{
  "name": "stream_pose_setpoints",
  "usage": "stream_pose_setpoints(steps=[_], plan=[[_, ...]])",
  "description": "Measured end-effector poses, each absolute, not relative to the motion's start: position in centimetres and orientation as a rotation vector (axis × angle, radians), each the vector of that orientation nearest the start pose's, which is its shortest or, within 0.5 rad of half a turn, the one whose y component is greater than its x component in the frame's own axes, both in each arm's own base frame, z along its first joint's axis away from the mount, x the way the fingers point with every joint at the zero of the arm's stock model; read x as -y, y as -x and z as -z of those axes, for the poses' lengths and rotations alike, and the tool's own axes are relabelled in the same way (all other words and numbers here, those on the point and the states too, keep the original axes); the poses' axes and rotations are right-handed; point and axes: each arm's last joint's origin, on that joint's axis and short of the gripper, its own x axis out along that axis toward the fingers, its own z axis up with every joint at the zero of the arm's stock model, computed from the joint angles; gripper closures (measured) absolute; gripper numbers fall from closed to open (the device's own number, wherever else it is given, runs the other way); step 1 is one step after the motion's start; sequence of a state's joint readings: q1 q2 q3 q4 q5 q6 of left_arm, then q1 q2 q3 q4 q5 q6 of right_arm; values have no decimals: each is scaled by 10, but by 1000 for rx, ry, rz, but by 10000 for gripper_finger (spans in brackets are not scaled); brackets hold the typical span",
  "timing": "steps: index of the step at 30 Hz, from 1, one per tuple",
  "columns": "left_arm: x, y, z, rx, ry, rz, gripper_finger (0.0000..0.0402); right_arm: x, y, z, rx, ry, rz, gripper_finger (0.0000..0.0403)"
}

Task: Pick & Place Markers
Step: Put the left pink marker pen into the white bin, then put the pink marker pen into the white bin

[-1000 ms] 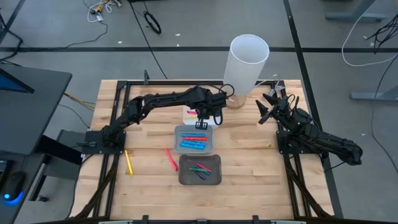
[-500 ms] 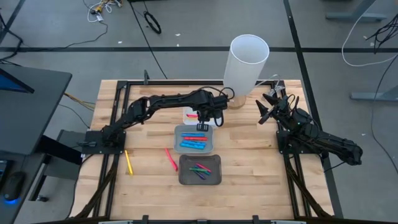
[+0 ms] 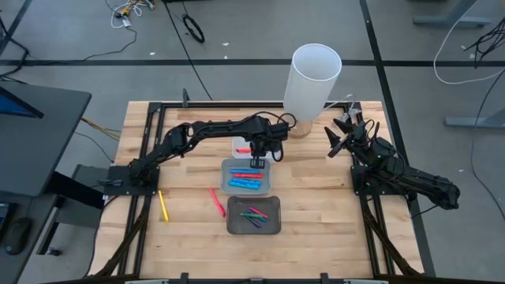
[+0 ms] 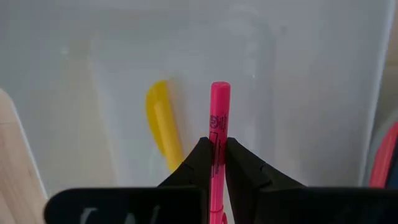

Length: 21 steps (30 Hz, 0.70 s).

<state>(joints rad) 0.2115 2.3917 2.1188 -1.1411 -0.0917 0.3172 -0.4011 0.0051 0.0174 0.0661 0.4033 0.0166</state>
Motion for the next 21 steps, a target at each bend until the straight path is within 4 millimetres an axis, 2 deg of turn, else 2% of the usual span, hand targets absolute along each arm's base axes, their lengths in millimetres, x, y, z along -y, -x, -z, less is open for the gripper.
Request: stream_pose_setpoints(steps=[4, 12, 21], plan=[[-103, -469, -180, -1437, -159, -36, 359, 47, -82, -175, 87, -16, 803, 152], [-103, -467, -180, -1458, -133, -50, 296, 47, -82, -175, 87, -16, 803, 152], [-103, -467, -180, -1453, -138, -56, 193, 47, -82, -175, 87, -15, 803, 152]])
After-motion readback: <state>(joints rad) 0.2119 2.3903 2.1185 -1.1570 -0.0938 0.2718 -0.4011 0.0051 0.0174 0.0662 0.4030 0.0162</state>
